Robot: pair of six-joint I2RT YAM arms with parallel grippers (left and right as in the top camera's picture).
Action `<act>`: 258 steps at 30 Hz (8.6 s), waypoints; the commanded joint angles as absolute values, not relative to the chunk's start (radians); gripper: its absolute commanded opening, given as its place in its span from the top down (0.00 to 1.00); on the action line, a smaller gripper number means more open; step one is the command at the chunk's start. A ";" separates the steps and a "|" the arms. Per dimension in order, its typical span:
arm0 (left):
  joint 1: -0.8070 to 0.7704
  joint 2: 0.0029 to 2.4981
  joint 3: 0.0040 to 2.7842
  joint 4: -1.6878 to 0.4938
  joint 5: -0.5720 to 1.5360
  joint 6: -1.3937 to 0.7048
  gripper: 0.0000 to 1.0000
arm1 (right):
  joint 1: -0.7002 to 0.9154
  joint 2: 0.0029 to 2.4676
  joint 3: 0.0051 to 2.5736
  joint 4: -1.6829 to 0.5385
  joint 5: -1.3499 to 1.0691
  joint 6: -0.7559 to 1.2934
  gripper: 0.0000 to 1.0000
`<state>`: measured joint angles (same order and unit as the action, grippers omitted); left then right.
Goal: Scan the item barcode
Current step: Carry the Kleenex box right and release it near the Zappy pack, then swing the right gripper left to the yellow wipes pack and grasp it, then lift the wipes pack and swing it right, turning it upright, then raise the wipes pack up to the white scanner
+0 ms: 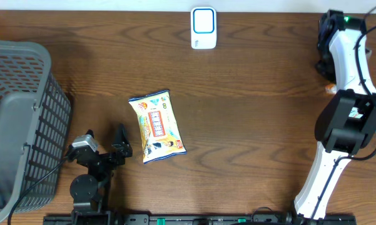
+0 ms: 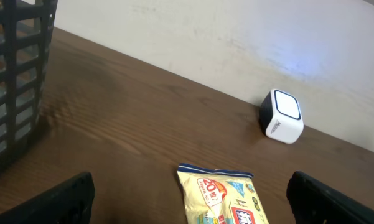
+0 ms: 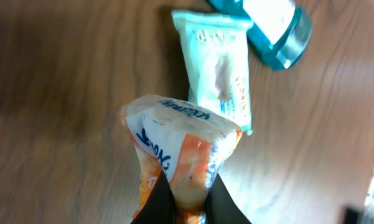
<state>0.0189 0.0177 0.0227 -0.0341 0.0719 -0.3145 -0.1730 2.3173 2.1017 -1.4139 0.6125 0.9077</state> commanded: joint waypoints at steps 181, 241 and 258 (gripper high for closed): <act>0.022 0.012 0.004 -0.063 0.081 -0.312 0.03 | 0.531 1.876 2.308 -1.699 -1.119 -0.909 0.99; 0.022 0.012 0.004 -0.063 0.081 -0.312 0.03 | 0.295 1.633 1.386 -0.977 -0.293 0.177 0.99; 0.022 0.012 0.004 -0.063 0.081 -0.312 0.03 | 0.313 2.176 2.088 -1.137 -0.101 0.314 0.99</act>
